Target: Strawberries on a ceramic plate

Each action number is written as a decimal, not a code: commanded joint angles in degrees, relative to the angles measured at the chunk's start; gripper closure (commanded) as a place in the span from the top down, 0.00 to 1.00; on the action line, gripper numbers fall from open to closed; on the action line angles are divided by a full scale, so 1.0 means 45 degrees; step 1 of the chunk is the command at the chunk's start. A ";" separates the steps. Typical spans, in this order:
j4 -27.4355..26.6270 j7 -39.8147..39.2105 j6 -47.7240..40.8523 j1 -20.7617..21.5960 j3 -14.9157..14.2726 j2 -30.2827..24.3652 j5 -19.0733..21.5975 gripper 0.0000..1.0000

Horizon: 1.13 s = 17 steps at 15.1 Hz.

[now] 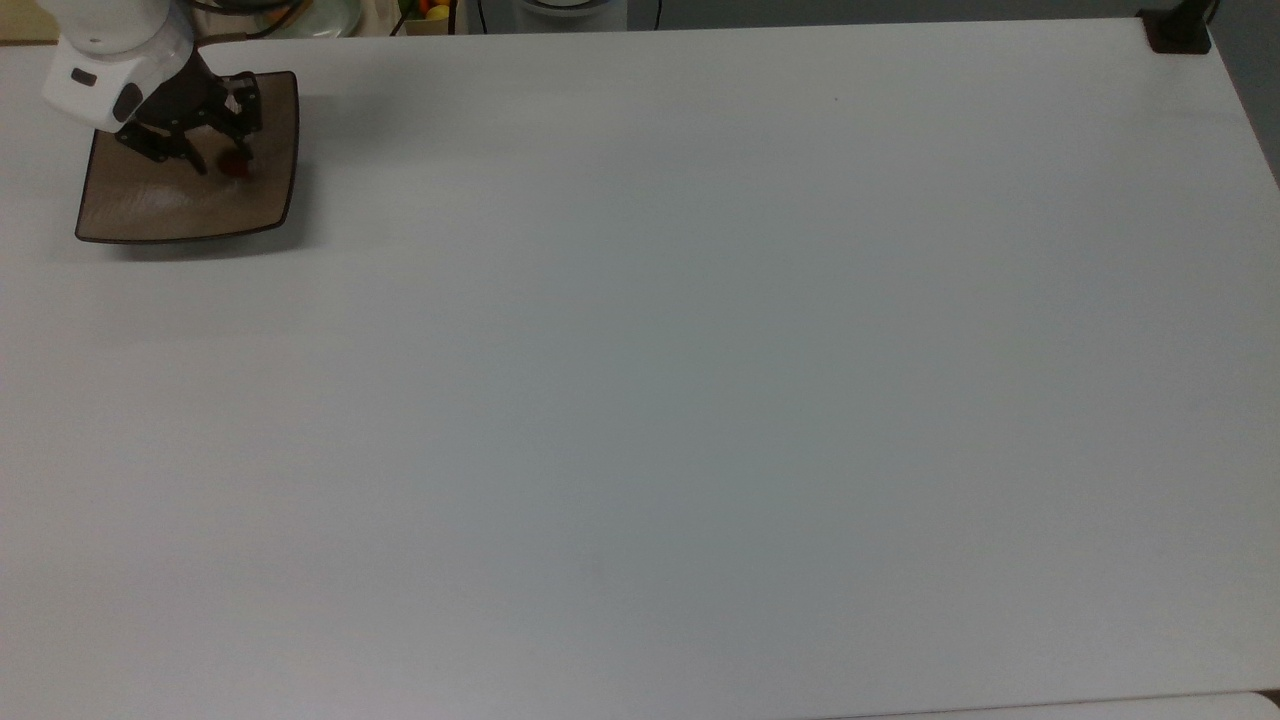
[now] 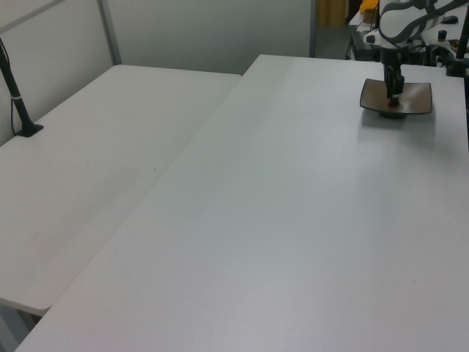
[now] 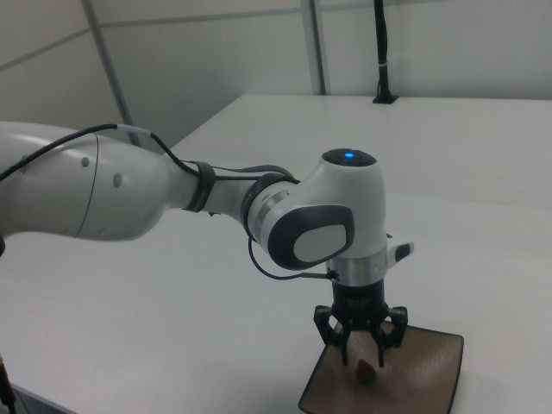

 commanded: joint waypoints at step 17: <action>0.3482 1.1180 -0.4300 0.1462 0.2680 -0.3117 0.0899 1.00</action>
